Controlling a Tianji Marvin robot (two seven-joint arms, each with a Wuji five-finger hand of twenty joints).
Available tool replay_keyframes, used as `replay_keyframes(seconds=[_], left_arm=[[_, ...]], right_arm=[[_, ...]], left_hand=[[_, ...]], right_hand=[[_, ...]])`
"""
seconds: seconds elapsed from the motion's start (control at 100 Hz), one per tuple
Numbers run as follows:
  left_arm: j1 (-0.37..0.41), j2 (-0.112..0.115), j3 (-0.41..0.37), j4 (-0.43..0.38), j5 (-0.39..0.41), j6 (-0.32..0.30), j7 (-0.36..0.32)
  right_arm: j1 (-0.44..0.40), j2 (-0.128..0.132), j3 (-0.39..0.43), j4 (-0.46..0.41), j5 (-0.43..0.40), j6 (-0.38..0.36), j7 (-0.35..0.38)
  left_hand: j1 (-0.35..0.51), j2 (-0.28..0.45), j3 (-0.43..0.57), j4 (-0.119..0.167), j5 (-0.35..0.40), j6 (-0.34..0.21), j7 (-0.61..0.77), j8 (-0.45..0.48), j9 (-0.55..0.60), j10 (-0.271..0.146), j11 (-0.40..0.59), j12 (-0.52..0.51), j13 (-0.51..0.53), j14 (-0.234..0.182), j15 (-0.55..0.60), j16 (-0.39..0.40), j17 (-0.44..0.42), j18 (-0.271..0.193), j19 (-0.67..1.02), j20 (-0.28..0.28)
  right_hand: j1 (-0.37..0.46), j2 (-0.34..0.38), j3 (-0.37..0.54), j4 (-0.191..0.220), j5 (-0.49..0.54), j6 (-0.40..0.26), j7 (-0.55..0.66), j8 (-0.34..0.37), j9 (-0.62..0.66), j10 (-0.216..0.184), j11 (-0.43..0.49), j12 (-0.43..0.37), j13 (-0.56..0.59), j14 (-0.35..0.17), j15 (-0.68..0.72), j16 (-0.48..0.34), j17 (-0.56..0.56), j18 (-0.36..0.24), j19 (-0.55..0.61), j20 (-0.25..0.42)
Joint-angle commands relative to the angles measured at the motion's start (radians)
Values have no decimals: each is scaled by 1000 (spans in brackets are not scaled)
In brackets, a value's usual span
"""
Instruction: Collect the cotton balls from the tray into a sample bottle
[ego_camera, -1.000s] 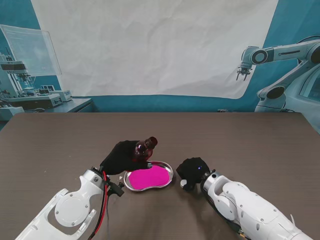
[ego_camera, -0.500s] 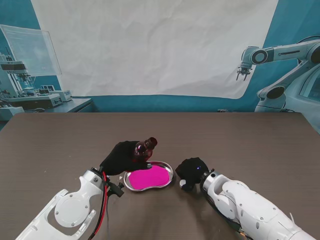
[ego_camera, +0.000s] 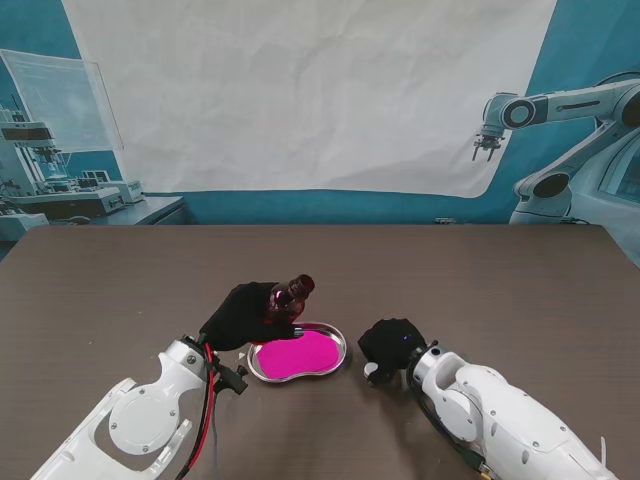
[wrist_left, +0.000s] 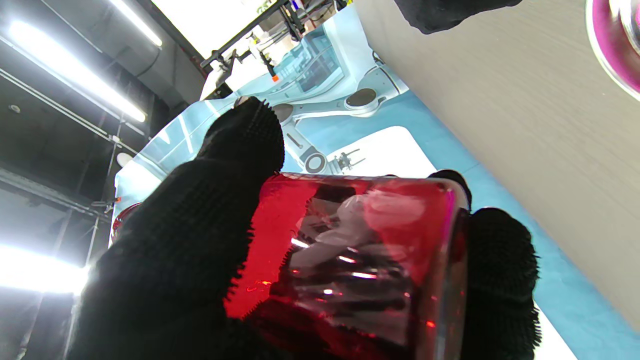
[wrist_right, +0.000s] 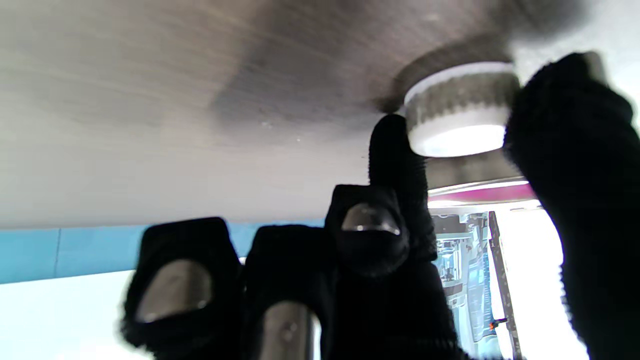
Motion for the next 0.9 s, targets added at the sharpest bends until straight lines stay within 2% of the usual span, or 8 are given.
replay_keyframes(seconds=[0.0,0.21,0.52,0.76,0.89], left_arm=[[3,-2,-2,-6,0,6,-20],[0,-2,0,-4,-1,10,-21],[1,-3,-1,-5,-1,11,-18],[1,-3,-4,-5,0,9,-17],[0,-3,-5,-4,0,7,-19]], right_arm=[[-10,-6,0,-5,15,2,26],[-13,-16,8,0,63,8,47],[-1,-19,-5,17,67,4,38],[13,-30,-23,48,94,-9,14],[42,-28,-66,80,73,-17,-14]], left_hand=[[276,467,345,18,159,-147,170,19,56,-37,8,8,28,20,60,24,-6,-91,93,40],[276,466,344,18,159,-148,169,19,55,-38,8,8,27,18,60,24,-6,-91,93,40],[276,467,344,18,159,-147,170,19,55,-37,8,8,27,19,60,24,-6,-91,93,40],[276,468,343,18,159,-148,169,19,55,-35,7,8,27,19,60,24,-6,-91,93,40],[276,467,343,18,158,-147,168,19,55,-35,7,8,27,21,60,24,-6,-91,93,40]], right_hand=[[96,54,119,91,46,-92,115,74,77,-80,52,14,22,-75,85,10,36,-26,91,-5],[98,51,119,91,46,-92,112,78,77,-76,49,13,22,-64,81,7,35,-22,89,-7],[98,43,123,92,45,-84,118,87,78,-77,51,15,22,-67,84,7,36,-20,89,-7],[98,22,133,89,47,-81,127,90,79,-77,59,17,22,-67,88,8,37,-22,94,-5],[96,7,137,85,49,-83,132,88,79,-76,62,15,22,-66,89,8,36,-22,95,-5]])
